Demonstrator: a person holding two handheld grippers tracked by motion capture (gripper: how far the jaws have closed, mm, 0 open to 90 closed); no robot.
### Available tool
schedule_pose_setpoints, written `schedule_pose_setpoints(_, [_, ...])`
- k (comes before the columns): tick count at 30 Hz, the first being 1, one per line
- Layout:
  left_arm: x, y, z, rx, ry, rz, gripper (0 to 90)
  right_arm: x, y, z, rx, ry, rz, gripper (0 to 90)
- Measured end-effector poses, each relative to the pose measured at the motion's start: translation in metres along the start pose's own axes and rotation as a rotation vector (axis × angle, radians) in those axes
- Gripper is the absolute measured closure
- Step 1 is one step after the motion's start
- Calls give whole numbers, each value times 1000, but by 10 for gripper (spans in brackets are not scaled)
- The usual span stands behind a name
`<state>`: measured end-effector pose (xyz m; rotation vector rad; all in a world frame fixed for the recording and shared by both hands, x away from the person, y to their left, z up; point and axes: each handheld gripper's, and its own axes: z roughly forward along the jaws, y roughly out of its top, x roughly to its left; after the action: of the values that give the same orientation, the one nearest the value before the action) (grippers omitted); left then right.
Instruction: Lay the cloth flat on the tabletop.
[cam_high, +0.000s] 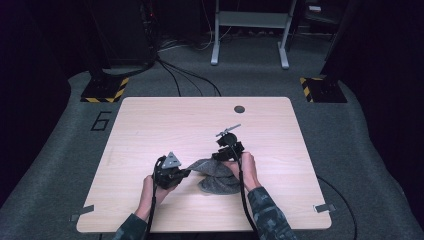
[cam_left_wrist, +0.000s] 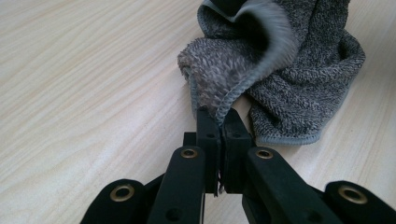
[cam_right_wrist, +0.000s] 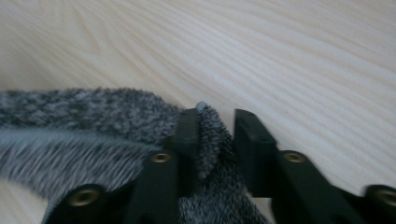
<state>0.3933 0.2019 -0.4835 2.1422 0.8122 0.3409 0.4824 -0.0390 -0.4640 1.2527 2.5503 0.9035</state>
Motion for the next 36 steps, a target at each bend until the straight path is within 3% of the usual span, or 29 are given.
schedule_pose_setpoints(1, [0,0,-2,-2,-2,6,884,-3,-6,-5,-12,5,3,822])
schedule_pose_setpoints(3, [2,-1,-2,-7,-6,0,884,-7,-13,-10,-47,5,13,856])
schedule_pose_setpoints(8, [1,2,-3,-2,-1,9,884,-13,-23,-27,-91,9,18,870])
schedule_pose_setpoints(9, [-1,4,-3,-3,-3,11,884,-16,-27,-38,-131,10,15,871])
schedule_pose_setpoints(10, [-1,4,-3,-3,-3,11,884,-16,-27,-38,-131,10,15,871])
schedule_pose_setpoints(11, [-1,5,-3,0,-2,17,884,-17,-31,-47,-173,13,27,871])
schedule_pose_setpoints(12, [-1,5,-2,2,-8,16,884,-17,-31,-47,-173,13,27,871])
schedule_pose_setpoints(13, [0,5,0,2,-15,11,884,-19,-35,-55,-208,27,50,871])
schedule_pose_setpoints(15, [-1,5,1,7,-19,12,884,-21,-39,-60,-239,29,51,871])
schedule_pose_setpoints(23, [-8,7,-2,6,-25,43,885,-25,-58,-75,-305,4,95,875])
schedule_pose_setpoints(30, [-12,6,1,22,-35,63,884,-26,-72,-72,-281,6,95,877])
schedule_pose_setpoints(36, [-9,10,5,36,-38,51,886,-26,-71,-80,-309,6,98,883])
